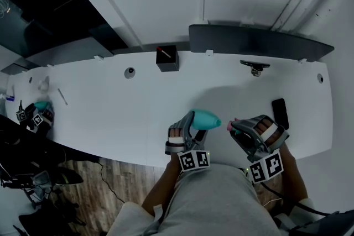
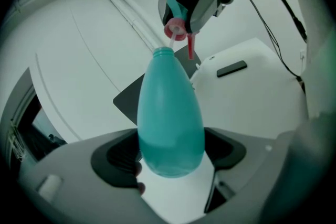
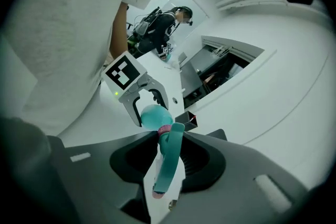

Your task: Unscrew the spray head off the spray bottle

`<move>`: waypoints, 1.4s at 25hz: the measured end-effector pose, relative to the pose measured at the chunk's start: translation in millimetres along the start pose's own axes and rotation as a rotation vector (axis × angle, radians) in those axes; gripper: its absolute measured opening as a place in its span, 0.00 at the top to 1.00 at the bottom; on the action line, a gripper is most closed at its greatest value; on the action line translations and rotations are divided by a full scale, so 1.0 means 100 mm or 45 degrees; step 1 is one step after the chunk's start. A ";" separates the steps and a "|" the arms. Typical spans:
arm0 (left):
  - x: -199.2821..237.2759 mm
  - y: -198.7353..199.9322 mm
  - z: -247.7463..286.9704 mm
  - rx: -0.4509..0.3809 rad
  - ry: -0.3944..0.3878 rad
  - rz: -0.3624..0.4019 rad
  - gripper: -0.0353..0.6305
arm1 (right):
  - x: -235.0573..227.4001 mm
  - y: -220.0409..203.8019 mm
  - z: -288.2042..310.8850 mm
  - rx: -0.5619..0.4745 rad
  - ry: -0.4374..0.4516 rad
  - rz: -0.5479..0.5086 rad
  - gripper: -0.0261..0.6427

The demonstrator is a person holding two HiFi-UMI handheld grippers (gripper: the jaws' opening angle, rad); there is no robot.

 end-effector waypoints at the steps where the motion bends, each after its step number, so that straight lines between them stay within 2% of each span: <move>1: 0.01 0.00 0.00 0.000 0.000 -0.021 0.37 | -0.02 0.00 -0.04 -0.027 -0.003 0.056 0.77; 4: 0.09 0.00 -0.02 -0.011 -0.013 -0.133 0.37 | -0.12 -0.02 -0.17 -0.125 -0.051 0.268 0.77; 7: 0.20 0.04 -0.05 -0.050 -0.031 -0.287 0.37 | -0.24 -0.06 -0.31 -0.236 -0.112 0.518 0.77; 11: 0.40 -0.02 -0.09 -0.093 -0.052 -0.579 0.37 | -0.32 -0.23 -0.53 -0.328 -0.101 0.864 0.77; 13: 0.53 -0.11 -0.09 -0.097 -0.068 -0.747 0.37 | -0.41 -0.29 -0.65 -0.423 -0.144 1.026 0.77; 15: 0.64 -0.17 -0.10 -0.100 -0.067 -0.839 0.37 | -0.51 -0.36 -0.71 -0.453 -0.230 1.094 0.77; 19: 0.78 -0.03 -0.23 -0.192 -0.064 -0.890 0.37 | -0.56 -0.40 -0.46 -0.291 -0.498 1.108 0.77; 21: 0.80 0.08 -0.28 -0.250 -0.090 -0.937 0.37 | -0.53 -0.30 -0.19 -0.232 -0.549 1.157 0.77; 24: 0.77 0.13 -0.32 -0.274 -0.138 -0.976 0.37 | -0.42 -0.09 0.19 -0.139 -0.476 1.207 0.77; 26: 0.74 0.09 -0.35 -0.269 -0.161 -0.983 0.37 | -0.36 0.06 0.34 -0.142 -0.444 1.246 0.77; 31: 0.69 -0.05 -0.47 -0.267 -0.210 -0.985 0.37 | -0.21 0.19 0.43 -0.138 -0.451 1.387 0.77; 35: 0.62 -0.16 -0.50 -0.267 -0.268 -0.991 0.37 | -0.07 0.20 0.40 -0.066 -0.480 1.411 0.77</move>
Point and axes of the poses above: the fingertips, and each gripper's own axes: z forward along the fingers, x to its left, y out of its top, the point moved 3 cm from there along -z, backward along the fingers, and after that the axes turned 13 degrees about x, right-handed, at the moved point
